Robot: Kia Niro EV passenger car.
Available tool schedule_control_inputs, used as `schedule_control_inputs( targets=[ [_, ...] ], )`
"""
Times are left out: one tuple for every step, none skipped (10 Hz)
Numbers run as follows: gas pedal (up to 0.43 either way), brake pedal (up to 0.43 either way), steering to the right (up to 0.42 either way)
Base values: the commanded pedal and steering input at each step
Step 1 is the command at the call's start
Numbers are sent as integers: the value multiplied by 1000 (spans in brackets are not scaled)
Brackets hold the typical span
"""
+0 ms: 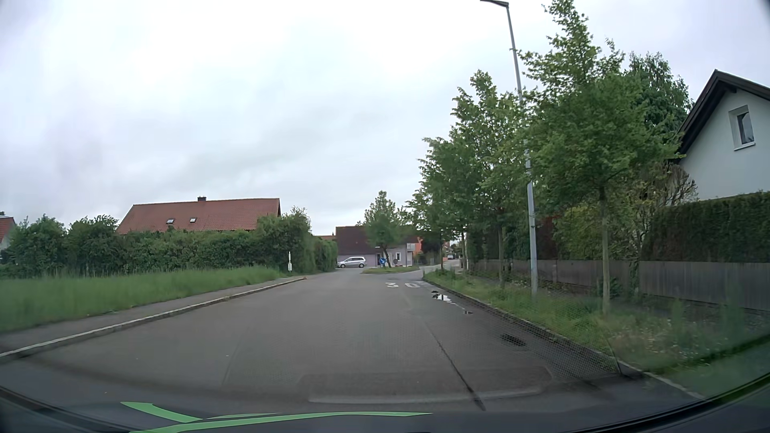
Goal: Follow the waypoints while adhering to traffic rules and regulations
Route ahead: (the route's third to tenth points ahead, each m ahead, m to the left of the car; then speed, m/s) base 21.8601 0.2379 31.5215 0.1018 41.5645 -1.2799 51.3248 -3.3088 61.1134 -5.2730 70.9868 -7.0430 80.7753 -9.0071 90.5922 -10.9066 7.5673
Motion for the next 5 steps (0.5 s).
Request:
schedule_control_inputs(
  targets=[
    [28,0,-2],
    [28,0,3],
    [20,0,2],
    [20,0,3],
    [20,0,3]
  ],
)
